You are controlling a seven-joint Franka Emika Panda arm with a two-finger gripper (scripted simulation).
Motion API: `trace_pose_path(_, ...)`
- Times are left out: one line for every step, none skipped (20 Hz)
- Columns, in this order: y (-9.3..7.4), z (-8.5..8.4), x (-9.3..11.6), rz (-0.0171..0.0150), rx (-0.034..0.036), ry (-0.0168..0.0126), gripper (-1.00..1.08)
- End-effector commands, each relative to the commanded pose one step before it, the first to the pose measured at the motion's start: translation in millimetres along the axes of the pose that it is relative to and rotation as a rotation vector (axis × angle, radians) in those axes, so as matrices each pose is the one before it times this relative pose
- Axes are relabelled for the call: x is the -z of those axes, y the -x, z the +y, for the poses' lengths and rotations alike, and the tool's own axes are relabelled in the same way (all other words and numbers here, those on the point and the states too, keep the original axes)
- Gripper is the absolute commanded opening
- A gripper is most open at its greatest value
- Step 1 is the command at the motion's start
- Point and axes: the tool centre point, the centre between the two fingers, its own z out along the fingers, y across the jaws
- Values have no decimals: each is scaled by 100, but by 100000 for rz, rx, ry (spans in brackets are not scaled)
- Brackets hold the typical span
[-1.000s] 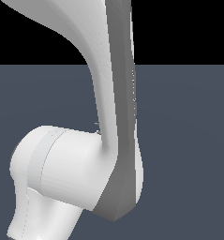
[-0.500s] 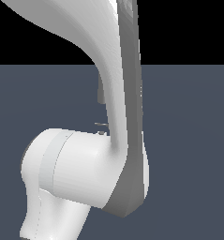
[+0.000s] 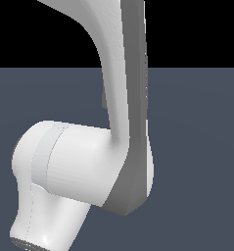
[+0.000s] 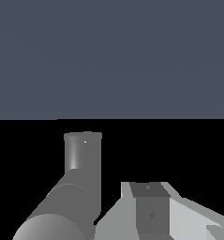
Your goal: Turn on the faucet by rotating a designated handle.
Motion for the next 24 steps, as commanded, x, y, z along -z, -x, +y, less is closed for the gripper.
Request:
trace_pose_path(853, 299, -6, 2, 4, 7, -100)
trace_pose_path(334, 118, -5, 0, 0, 0, -100)
trace_pose_path(333, 118, -6, 0, 0, 0, -100)
trace_pose_path(333, 119, -7, 0, 0, 0, -100)
trace_pose_path(0, 0, 0, 0, 0, 0, -100)
trace_pose_path(-890, -456, 40, 1204, 290, -588, -100)
trace_pose_path(341, -96, 2, -86, -19, 42, -100)
trace_pose_path(335, -98, 0, -74, -17, 37, -100)
trace_pose_path(340, -95, 2, -86, -19, 43, -100)
trace_pose_path(333, -97, -1, -74, -17, 37, -100)
trace_pose_path(338, -95, 2, -86, -20, 43, -100)
trace_pose_path(324, -99, -3, -61, -14, 30, -100)
trace_pose_path(336, -94, 1, -86, -20, 43, -100)
trace_pose_path(335, -93, 1, -85, -20, 43, -100)
trace_pose_path(328, -95, -1, -74, -17, 37, -100)
trace_pose_path(333, -92, 1, -85, -20, 43, -100)
trace_pose_path(319, -97, -5, -60, -14, 30, -100)
trace_pose_path(331, -91, 0, -85, -21, 43, -100)
trace_pose_path(330, -91, 0, -85, -21, 43, -100)
trace_pose_path(317, -96, -6, -60, -15, 31, -100)
trace_pose_path(329, -90, -2, -85, -22, 44, -100)
trace_pose_path(0, 0, 0, 0, 0, 0, -100)
trace_pose_path(-2055, -399, 84, 3796, 531, -799, -100)
trace_pose_path(261, -290, -1, -276, -40, 58, -100)
